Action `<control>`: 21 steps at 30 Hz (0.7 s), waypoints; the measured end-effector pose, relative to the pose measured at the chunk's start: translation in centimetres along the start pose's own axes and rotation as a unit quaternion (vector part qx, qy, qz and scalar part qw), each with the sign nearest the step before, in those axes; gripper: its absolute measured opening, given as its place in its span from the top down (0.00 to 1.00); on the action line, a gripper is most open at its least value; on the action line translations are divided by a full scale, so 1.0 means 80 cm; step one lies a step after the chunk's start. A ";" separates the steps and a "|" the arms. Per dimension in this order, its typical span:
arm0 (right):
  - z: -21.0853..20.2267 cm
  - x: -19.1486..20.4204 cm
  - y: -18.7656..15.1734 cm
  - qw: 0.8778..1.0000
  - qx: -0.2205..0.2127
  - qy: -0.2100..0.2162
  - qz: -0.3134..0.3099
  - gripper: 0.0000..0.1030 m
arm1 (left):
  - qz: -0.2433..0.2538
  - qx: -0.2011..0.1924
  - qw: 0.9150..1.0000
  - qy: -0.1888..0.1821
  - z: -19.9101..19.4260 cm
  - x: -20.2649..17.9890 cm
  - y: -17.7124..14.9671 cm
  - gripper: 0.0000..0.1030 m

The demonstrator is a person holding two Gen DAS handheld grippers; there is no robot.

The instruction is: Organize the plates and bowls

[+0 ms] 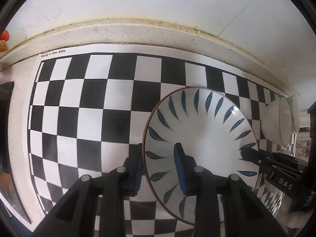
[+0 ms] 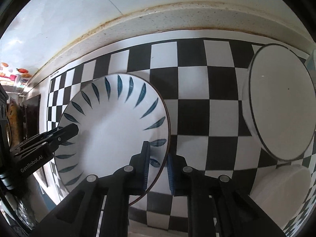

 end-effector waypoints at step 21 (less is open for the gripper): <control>-0.147 -0.016 -0.056 0.997 -0.068 0.028 -0.009 0.84 | 0.045 -0.057 0.997 -0.017 -0.123 -0.020 -0.030 0.74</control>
Point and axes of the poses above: each gripper's, at about its wrist camera, not at the fingertips, and z roughly the way its jaws point, x to its left, y to its top, the point moved 9 cm from there along z, roughly the way its jaws point, and after that the axes turned 9 degrees about -x, right-handed, at the moved point
